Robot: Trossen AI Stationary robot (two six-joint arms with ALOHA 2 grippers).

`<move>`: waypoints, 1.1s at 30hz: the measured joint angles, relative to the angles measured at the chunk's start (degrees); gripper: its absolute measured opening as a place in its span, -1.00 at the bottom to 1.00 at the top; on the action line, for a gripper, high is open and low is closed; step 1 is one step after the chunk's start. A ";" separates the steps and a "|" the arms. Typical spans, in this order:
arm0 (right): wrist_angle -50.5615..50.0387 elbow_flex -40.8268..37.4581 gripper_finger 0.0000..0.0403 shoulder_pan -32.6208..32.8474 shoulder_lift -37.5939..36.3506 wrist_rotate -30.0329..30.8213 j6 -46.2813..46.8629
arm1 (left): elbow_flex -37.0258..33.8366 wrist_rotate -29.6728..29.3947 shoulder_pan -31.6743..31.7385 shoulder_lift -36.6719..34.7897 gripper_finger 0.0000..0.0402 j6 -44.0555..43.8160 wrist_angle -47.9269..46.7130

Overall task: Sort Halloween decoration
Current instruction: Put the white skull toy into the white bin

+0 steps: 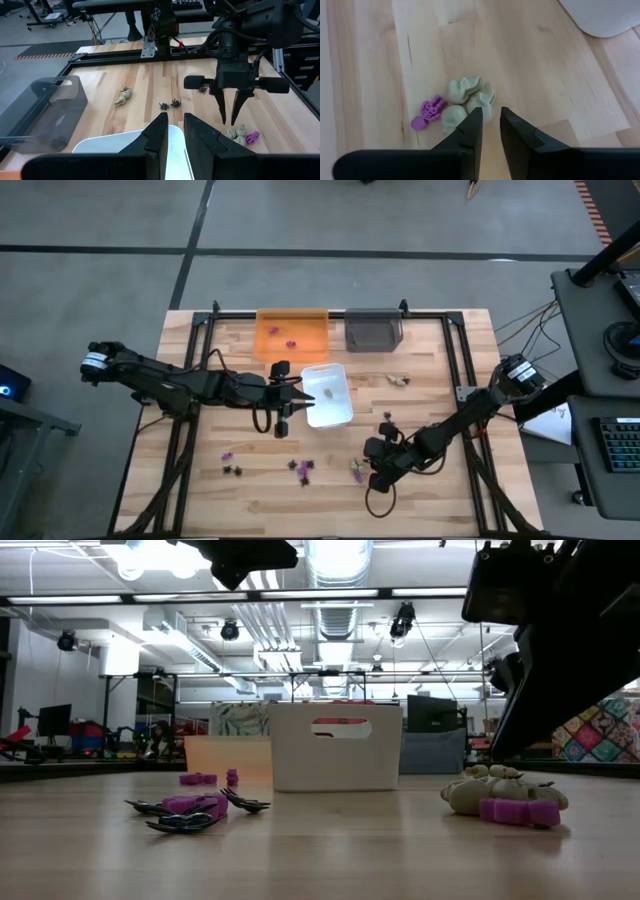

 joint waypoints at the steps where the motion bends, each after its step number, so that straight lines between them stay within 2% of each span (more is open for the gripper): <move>1: 0.01 0.00 -0.66 0.00 0.00 0.06 0.00 | 0.00 0.01 0.00 0.01 -0.78 0.00 0.00; 9: 0.55 0.00 -0.29 -0.15 1.07 1.74 -0.03 | -0.24 0.00 0.00 0.01 -0.78 0.02 0.15; 14: 1.90 -0.04 -0.15 -0.67 2.37 2.08 0.11 | -0.72 0.00 0.00 0.02 -0.78 -0.02 0.30; 24: 2.75 -0.56 -0.12 -1.18 2.60 2.12 0.02 | -0.81 0.00 0.00 0.02 -0.78 -0.40 0.39; 33: 5.99 -0.70 -0.12 -1.29 5.90 1.62 0.00 | -0.83 0.00 0.00 0.02 -0.78 -0.40 0.43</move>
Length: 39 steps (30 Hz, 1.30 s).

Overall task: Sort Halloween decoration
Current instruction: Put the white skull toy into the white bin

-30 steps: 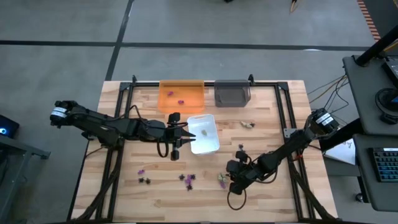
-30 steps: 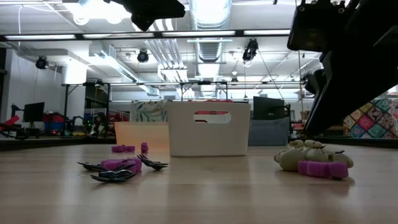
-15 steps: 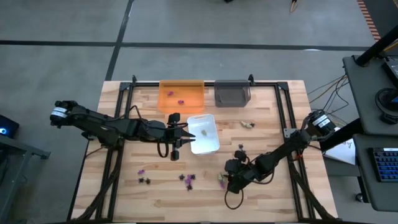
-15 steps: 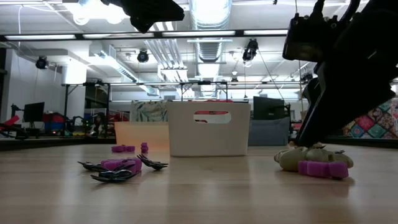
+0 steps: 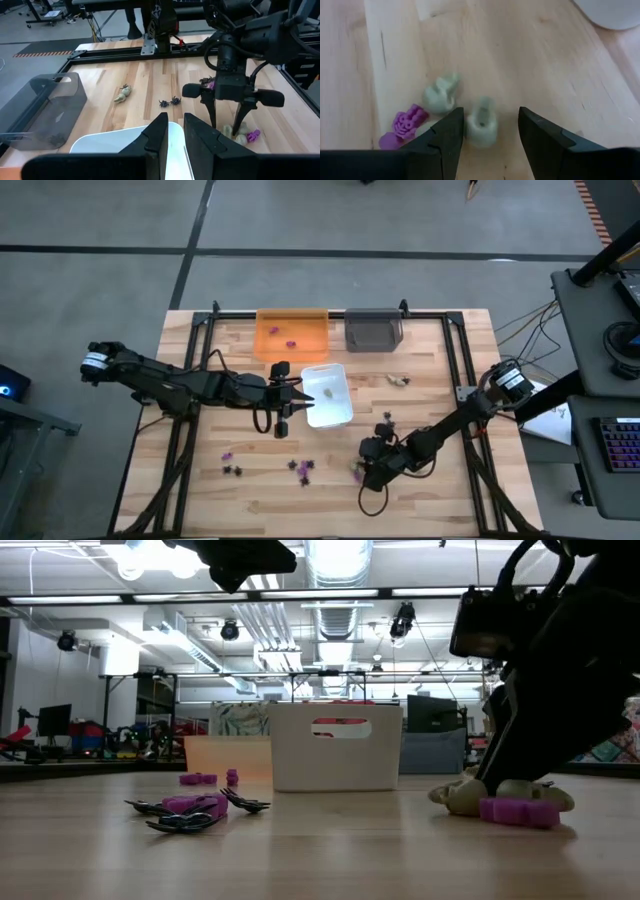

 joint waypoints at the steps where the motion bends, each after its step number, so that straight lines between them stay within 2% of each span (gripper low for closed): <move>1: 0.01 0.00 -0.12 0.00 0.11 0.02 -0.01 | 0.00 -0.01 0.00 0.00 -0.78 -0.02 0.00; 8: 0.00 0.00 -0.22 -0.17 0.11 0.02 -0.02 | 0.00 -0.02 0.00 0.00 -0.78 -0.02 0.12; 23: -0.05 -0.24 -0.79 -0.39 -0.09 0.26 -0.55 | 0.00 -0.02 0.00 0.00 -0.78 0.00 0.20; 39: -5.55 -0.35 -0.85 -0.74 -4.27 1.49 -1.11 | 0.00 -0.04 0.00 -0.02 -0.78 0.20 0.75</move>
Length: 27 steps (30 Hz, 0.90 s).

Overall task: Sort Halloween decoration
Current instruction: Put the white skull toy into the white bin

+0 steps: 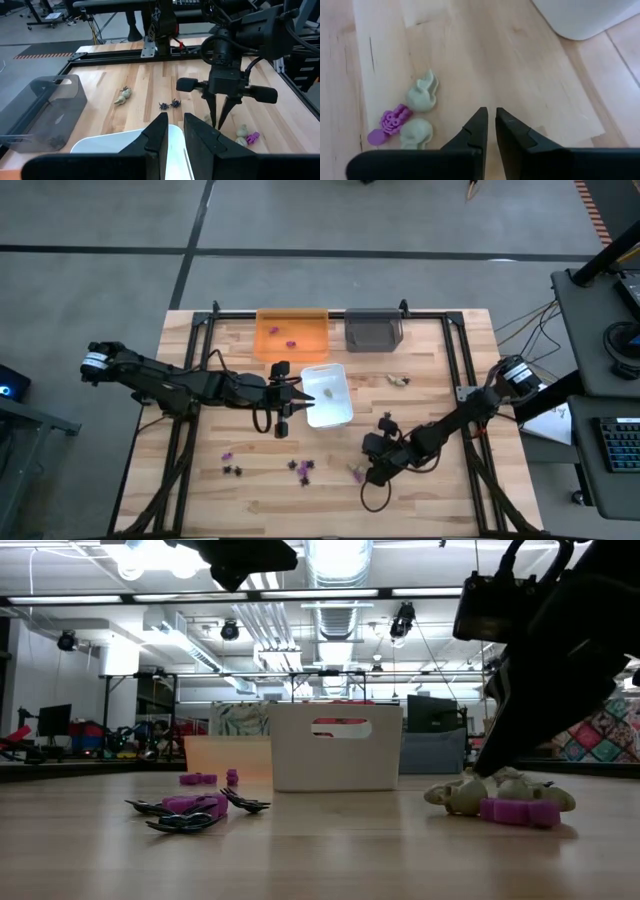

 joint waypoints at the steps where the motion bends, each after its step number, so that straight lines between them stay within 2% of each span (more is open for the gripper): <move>1: 0.00 0.00 -0.85 -0.02 -0.10 0.00 0.00 | 0.00 0.00 0.00 0.02 -0.78 0.16 0.11; 9: -3.64 0.00 -0.85 -0.41 -3.48 -1.49 -2.23 | -0.02 0.00 0.02 0.02 -0.78 0.37 0.36; 15: -11.17 0.00 -0.80 -3.30 -8.20 -3.29 5.84 | -0.02 0.00 0.01 0.02 -0.78 0.39 0.76; 21: -12.01 0.00 -0.43 -6.35 -8.29 -12.94 15.80 | -0.02 -0.12 0.00 0.01 -0.78 1.20 1.23; 27: -11.21 0.00 -0.08 -7.76 -7.41 -14.01 20.87 | -0.02 -0.90 0.02 0.02 -0.78 1.26 1.26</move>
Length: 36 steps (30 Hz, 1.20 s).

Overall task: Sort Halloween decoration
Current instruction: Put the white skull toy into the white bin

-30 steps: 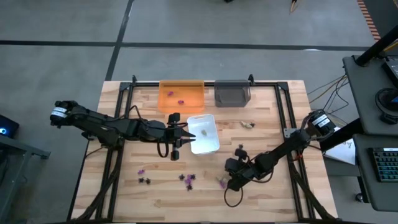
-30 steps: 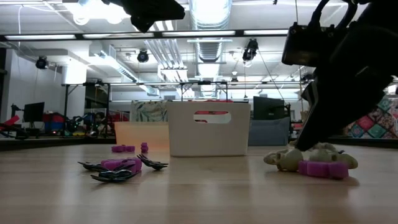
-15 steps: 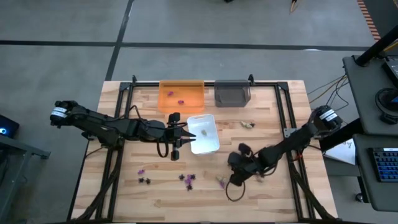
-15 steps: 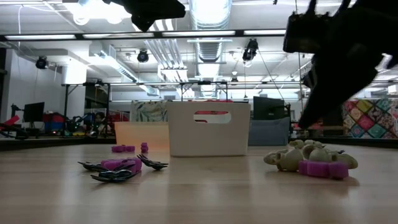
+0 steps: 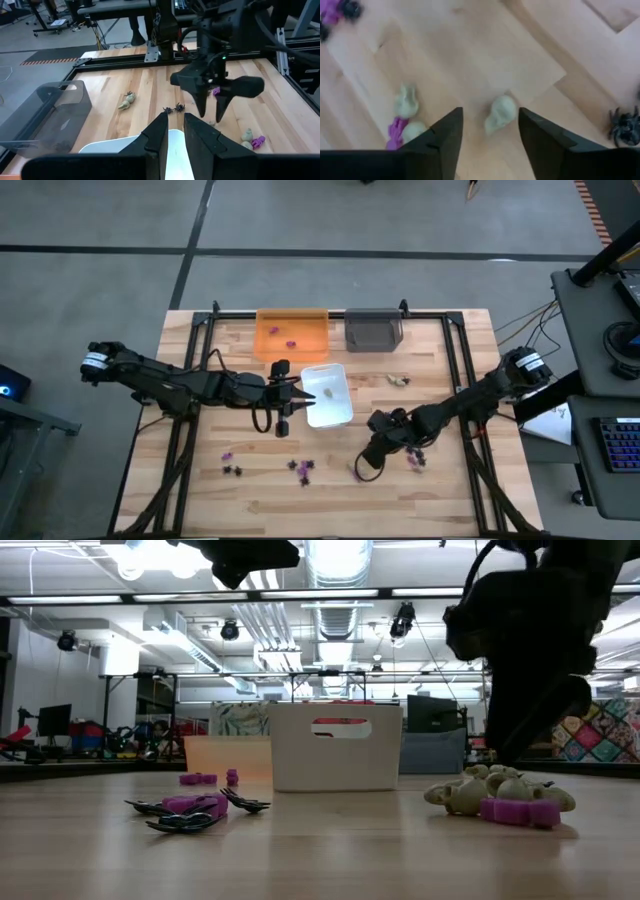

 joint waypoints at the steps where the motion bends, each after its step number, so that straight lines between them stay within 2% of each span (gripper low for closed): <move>1: -0.02 0.00 -0.04 -0.13 0.15 0.02 0.87 | 0.00 -0.02 0.00 -0.02 -0.78 0.00 0.00; 12: 0.19 0.09 0.02 -0.51 1.65 -0.01 2.43 | 0.00 -0.15 0.09 0.00 -0.78 1.03 0.14; 20: 0.60 0.09 0.01 -0.53 5.85 0.19 1.25 | -0.02 -0.15 0.09 0.00 -0.78 1.07 0.42; 23: 0.85 0.09 -0.07 -0.53 6.10 0.61 1.21 | -0.02 -0.15 0.09 0.00 -0.78 1.07 0.44; 31: 1.40 0.09 -0.43 -0.53 6.10 0.59 0.93 | -0.02 -0.15 0.09 0.00 -0.78 1.07 0.42; 36: 1.51 0.09 -0.51 -0.53 6.10 0.59 0.77 | -0.02 -0.15 0.09 0.00 -0.78 1.07 0.42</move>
